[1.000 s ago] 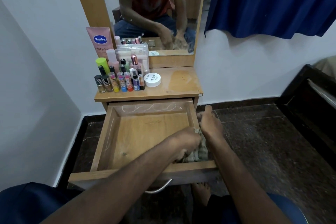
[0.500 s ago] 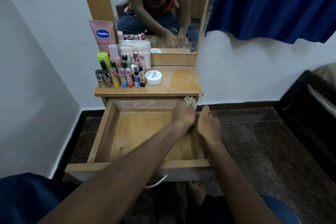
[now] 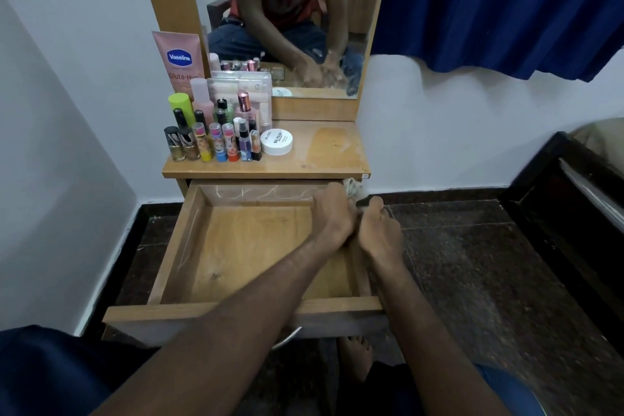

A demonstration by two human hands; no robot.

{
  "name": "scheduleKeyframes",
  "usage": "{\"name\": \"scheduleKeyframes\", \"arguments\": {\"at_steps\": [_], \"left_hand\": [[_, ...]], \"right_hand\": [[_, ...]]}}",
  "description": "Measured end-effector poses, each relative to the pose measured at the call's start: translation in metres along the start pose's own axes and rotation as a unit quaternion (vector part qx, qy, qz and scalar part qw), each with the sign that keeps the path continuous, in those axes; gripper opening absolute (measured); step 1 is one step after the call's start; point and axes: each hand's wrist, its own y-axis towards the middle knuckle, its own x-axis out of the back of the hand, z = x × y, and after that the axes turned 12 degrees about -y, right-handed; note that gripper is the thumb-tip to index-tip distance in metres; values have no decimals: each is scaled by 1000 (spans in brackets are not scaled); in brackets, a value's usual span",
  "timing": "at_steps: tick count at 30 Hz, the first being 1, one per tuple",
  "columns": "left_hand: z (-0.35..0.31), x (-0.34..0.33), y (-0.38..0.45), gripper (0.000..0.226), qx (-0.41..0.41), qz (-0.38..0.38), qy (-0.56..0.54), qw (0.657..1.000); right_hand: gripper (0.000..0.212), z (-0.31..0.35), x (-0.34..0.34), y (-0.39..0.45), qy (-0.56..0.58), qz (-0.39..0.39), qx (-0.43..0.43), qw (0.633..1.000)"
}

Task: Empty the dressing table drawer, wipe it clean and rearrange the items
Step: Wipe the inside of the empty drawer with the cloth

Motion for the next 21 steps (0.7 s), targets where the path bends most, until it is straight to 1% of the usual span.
{"name": "scheduleKeyframes", "arguments": {"at_steps": [2, 4, 6, 9, 11, 13, 14, 15, 16, 18, 19, 20, 21], "left_hand": [[6, -1, -1, 35, 5, -3, 23, 1000], [14, 0, -10, 45, 5, 36, 45, 998], [19, 2, -20, 44, 12, 97, 82, 992], [26, 5, -42, 33, 14, 197, 120, 973], [28, 9, -56, 30, 23, 243, 87, 966], [28, 17, -63, 30, 27, 271, 69, 960], [27, 23, -64, 30, 31, 282, 67, 956], [27, 29, -63, 27, 44, 291, 42, 955], [27, 34, -60, 22, 76, 304, -22, 949], [28, 42, -58, 16, 156, 322, -189, 914], [30, 43, -57, 17, 167, 316, -221, 907], [35, 39, -54, 15, 151, 299, -193, 922], [38, 34, -50, 14, 131, 275, -143, 942]], "right_hand": [[59, 0, 0, 0, 3, 1, 16, 1000], [53, 0, 1, -1, 11, -1, 22, 1000], [54, 0, 3, -1, 22, -4, 23, 999], [60, 1, 3, 0, 28, -1, 21, 999], [67, 2, 1, 0, 24, 4, 18, 1000], [75, 2, 1, 0, 24, 13, 6, 1000], [77, 2, 3, 1, 30, 23, -6, 999], [77, 1, 5, 2, 39, 37, -17, 998], [77, 0, 7, 4, 52, 52, -26, 997], [80, -4, 10, 11, 85, 94, -42, 991], [82, -8, 11, 15, 103, 111, -48, 987], [84, -12, 10, 20, 115, 124, -54, 984], [84, -16, 8, 25, 122, 129, -59, 982]]}}
